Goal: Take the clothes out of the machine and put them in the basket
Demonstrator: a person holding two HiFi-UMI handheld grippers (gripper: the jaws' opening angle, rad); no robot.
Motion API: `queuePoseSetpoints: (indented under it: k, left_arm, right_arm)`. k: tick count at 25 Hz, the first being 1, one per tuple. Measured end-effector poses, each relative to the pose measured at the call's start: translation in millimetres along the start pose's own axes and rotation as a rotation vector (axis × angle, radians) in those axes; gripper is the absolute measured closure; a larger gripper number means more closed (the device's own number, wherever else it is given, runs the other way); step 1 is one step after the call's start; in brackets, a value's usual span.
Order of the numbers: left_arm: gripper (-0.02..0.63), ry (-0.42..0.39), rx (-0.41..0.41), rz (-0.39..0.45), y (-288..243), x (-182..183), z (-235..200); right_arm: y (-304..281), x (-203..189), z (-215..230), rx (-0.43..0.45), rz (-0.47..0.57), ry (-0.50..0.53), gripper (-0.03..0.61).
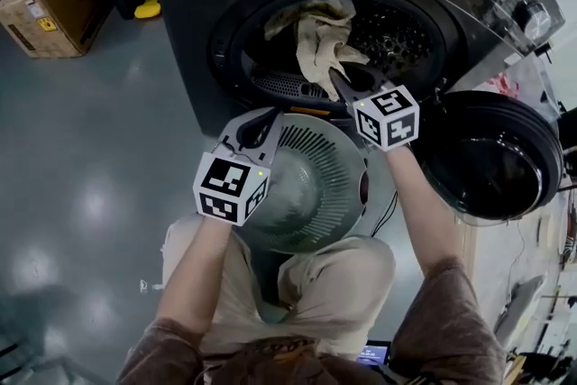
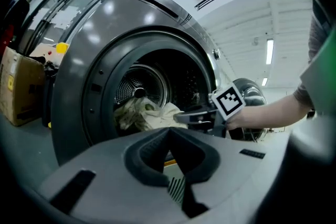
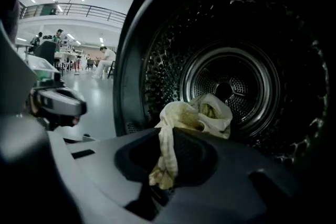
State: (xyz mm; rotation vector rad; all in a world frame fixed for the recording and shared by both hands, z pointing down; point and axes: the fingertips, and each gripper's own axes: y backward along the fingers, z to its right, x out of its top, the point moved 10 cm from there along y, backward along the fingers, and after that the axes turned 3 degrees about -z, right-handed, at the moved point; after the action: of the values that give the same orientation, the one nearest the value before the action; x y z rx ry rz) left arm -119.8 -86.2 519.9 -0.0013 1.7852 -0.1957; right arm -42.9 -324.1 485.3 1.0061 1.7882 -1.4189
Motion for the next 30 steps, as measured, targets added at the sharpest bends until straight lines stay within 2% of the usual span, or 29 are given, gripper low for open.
queuePoseSetpoints:
  k: [5, 9, 14, 16, 19, 23, 27, 30]
  left_arm:
    - [0.607, -0.016, -0.02, -0.003, -2, -2, 1]
    - [0.607, -0.037, -0.017, -0.008, -2, -3, 1]
    - [0.607, -0.039, -0.019, -0.005, -1, -4, 1]
    - [0.607, -0.037, -0.017, -0.001, -1, -3, 1]
    - [0.607, -0.036, -0.018, 0.005, -1, -2, 2]
    - [0.607, -0.028, -0.019, 0.005, 0, -3, 3]
    - [0.607, -0.031, -0.014, 0.005, 1, -2, 1]
    - [0.607, -0.034, -0.012, 0.004, 1, -1, 0]
  right_arm:
    - [55, -11, -37, 0.069, 0.029, -0.009, 0.525]
    - [91, -19, -68, 0.11, 0.011, -0.019, 0.526]
    - [119, -28, -113, 0.204, -0.029, -0.048, 0.526]
    - [124, -30, -127, 0.234, -0.044, -0.021, 0.525]
    - [125, -27, -136, 0.227, -0.053, 0.045, 0.523]
    - [119, -29, -129, 0.207, -0.031, -0.001, 0.499]
    - [114, -26, -115, 0.14, 0.007, -0.033, 0.378]
    - [100, -19, -95, 0.114, 0.049, -0.059, 0.353]
